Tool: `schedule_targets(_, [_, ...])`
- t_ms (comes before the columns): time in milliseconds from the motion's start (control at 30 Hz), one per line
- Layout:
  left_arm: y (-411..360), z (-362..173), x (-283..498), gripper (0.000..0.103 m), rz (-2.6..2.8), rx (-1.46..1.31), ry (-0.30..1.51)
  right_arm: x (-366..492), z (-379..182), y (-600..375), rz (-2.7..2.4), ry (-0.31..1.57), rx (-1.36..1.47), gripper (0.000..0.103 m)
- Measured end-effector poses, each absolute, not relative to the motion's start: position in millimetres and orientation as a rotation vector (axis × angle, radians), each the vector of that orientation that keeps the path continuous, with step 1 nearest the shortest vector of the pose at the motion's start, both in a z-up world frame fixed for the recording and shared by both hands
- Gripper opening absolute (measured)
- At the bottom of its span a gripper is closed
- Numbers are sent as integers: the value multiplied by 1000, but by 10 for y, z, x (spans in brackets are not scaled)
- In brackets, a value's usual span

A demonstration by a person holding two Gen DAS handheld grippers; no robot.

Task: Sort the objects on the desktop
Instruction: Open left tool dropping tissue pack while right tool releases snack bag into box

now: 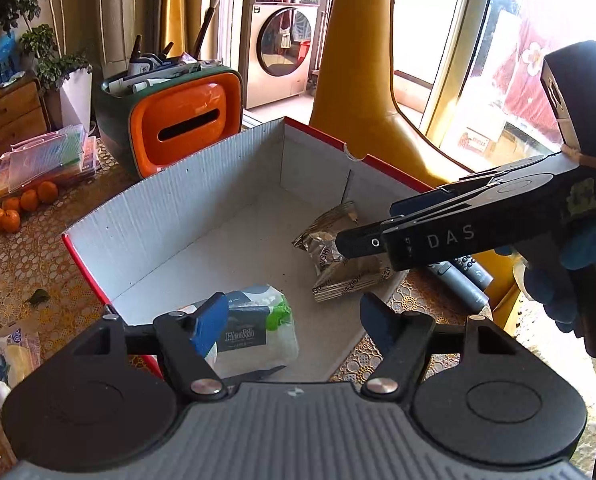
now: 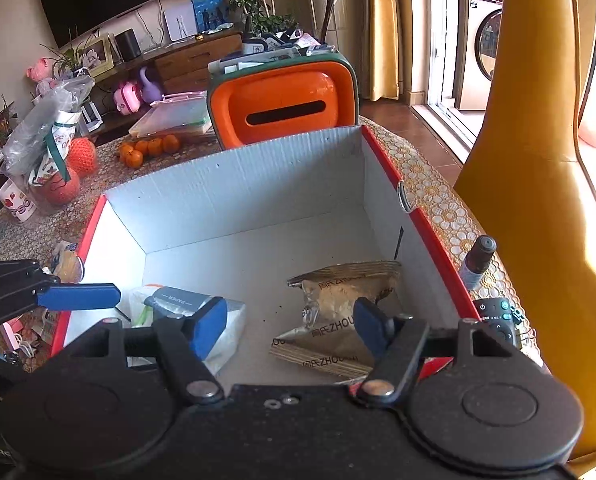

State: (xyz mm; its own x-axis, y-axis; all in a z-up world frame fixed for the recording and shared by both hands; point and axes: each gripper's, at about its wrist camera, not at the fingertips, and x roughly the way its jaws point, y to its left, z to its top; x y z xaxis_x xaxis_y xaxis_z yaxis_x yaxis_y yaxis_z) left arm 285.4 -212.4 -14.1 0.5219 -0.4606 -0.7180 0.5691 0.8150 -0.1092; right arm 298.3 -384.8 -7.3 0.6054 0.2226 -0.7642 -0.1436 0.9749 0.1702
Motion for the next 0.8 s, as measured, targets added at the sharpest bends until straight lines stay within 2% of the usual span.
schedule_targets(567, [-1506, 165, 2065, 72, -518, 85, 739, 2359, 291, -3493, 280, 822, 83, 72])
schedule_targets(733, [-1280, 245, 1814, 79, -495, 99, 701, 2174, 347, -3302, 305, 800, 77, 73])
schedule_targets(767, [-1230, 254, 1759, 80, -491, 104, 694, 2138, 354, -3257, 315, 797, 77, 74])
schedule_targets(800, [-1189, 259, 1717, 80, -485, 107, 690, 2103, 360, -3216, 323, 793, 76, 80])
